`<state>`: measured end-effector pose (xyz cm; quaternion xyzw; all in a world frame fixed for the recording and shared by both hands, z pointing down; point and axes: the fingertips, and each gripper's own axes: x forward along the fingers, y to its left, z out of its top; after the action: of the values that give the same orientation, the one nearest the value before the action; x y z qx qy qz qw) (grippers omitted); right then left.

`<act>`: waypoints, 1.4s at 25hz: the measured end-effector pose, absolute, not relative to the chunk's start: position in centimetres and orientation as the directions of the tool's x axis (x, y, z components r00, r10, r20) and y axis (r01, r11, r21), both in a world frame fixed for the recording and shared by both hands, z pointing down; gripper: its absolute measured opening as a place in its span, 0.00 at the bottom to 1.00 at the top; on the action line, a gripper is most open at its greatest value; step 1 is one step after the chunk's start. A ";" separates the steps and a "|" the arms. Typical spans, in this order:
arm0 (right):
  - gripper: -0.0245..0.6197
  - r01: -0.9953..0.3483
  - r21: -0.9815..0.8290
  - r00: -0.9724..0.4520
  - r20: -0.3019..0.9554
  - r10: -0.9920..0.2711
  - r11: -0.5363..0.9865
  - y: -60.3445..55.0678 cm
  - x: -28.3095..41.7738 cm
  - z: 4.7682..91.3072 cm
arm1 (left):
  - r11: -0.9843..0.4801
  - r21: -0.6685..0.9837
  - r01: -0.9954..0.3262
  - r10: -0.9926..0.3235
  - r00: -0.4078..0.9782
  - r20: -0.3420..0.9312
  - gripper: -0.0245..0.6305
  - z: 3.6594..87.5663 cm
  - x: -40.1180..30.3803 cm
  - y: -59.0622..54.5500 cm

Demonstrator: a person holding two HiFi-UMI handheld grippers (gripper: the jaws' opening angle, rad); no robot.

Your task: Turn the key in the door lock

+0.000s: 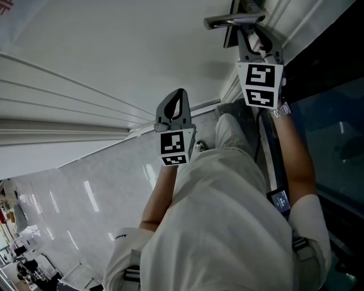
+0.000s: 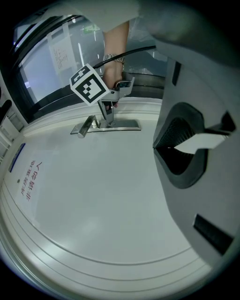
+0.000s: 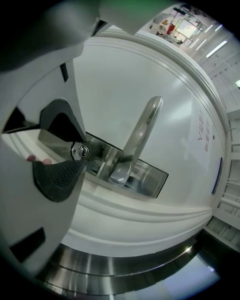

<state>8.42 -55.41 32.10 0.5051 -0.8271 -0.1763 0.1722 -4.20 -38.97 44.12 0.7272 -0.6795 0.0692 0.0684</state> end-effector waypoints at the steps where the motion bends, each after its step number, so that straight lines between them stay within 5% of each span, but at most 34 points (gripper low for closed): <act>1: 0.21 -0.771 0.488 -0.421 0.092 -0.902 0.410 -55.4 8.4 32.1 | -0.065 0.005 -0.998 -0.979 0.065 0.194 0.05 44.1 -4.3 -39.0; 13: 0.22 -0.834 0.275 -0.483 0.051 -0.874 0.477 -52.8 8.4 34.9 | 0.019 0.003 -1.000 -0.976 -0.018 0.218 0.05 45.1 -7.5 -37.4; 23: 0.05 -0.745 0.029 -0.662 0.080 -0.745 0.666 -45.6 4.6 40.1 | 0.050 -0.007 -0.999 -0.968 -0.050 0.244 0.05 47.0 -8.5 -35.2; 35: 0.05 -0.601 -0.078 -0.789 0.217 -0.575 0.796 -38.7 0.5 48.0 | 0.125 0.020 -0.992 -0.961 -0.116 0.252 0.05 49.6 -9.9 -31.6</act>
<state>0.45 -38.67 48.00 0.3116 -0.9431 0.0716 0.0912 -9.92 -31.59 49.64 0.6570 -0.7430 0.0766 0.1022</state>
